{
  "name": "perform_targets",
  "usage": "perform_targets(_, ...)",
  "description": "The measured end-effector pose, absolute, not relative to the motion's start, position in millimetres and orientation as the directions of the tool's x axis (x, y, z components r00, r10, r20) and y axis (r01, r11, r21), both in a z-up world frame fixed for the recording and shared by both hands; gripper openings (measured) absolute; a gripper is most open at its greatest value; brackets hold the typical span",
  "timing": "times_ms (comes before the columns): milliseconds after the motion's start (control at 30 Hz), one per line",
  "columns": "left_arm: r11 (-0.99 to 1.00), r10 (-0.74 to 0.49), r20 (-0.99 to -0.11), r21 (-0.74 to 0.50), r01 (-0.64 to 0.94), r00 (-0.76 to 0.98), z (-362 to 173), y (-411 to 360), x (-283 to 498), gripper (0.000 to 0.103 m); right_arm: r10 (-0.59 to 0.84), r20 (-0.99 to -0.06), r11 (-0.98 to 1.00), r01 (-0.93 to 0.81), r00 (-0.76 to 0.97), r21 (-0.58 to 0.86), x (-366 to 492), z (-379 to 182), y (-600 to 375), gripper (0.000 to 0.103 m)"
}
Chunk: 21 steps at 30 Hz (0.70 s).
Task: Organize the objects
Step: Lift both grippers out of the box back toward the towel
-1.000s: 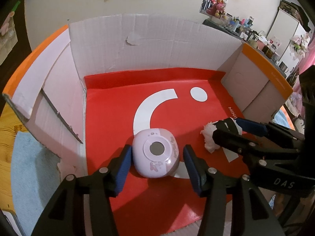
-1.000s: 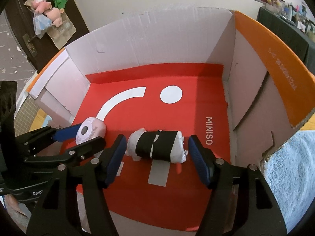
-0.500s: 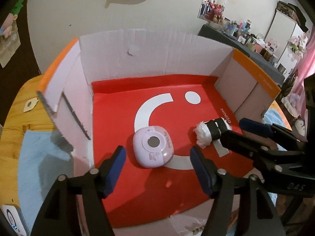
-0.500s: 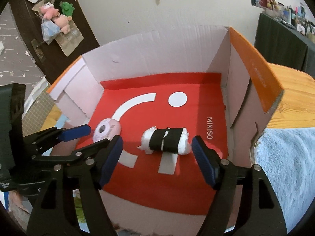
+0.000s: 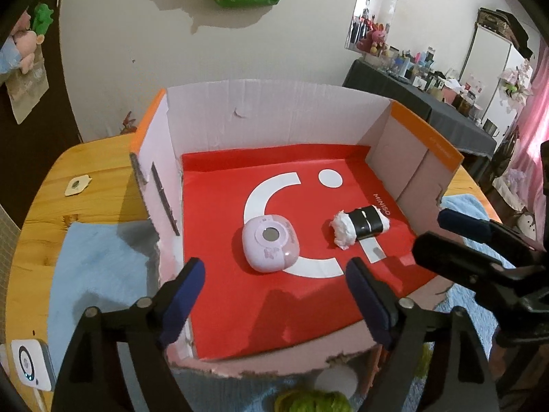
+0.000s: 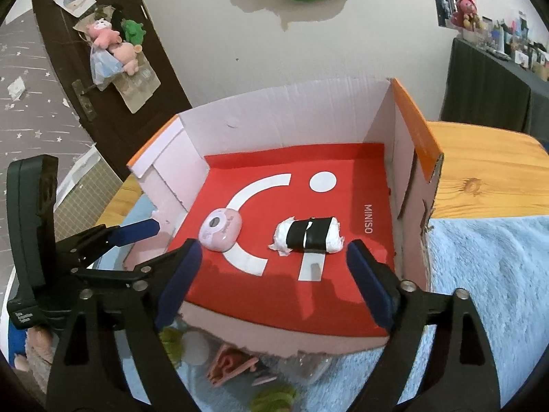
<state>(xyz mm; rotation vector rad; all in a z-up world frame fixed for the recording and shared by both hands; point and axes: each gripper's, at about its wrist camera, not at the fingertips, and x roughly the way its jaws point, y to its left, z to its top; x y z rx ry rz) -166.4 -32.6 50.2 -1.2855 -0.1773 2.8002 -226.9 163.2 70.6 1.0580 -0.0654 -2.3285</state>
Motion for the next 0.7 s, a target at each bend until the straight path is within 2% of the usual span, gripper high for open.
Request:
perform_targets(133, -0.992, 0.094, -0.747, -0.126, 0.002, -0.658, 52.4, -32.2, -159.1, 0.088, -0.527, -0.661, -0.831, 0.489, -0.535, 0.267, -217.4, 74.5, 166.5, 0.093)
perform_targets(267, -0.991, 0.092, -0.740, -0.131, 0.008, -0.666, 53.8, -32.4, -152.0, 0.094, -0.538, -0.646, -0.826, 0.491, -0.541, 0.277, -210.3, 77.8, 169.6, 0.094)
perform_targets(367, -0.992, 0.093, -0.736, -0.129, 0.004, -0.671, 54.7, -30.6, -146.8, 0.094, -0.541, -0.639, -0.825, 0.492, -0.547, 0.278, -205.0, 79.5, 171.8, 0.097)
perform_targets(700, -0.989, 0.110, -0.732, -0.145, -0.004, -0.672, 55.1, -28.1, -129.2, 0.094, -0.550, -0.627, -0.822, 0.493, -0.552, 0.287, -187.1, 83.2, 181.3, 0.097)
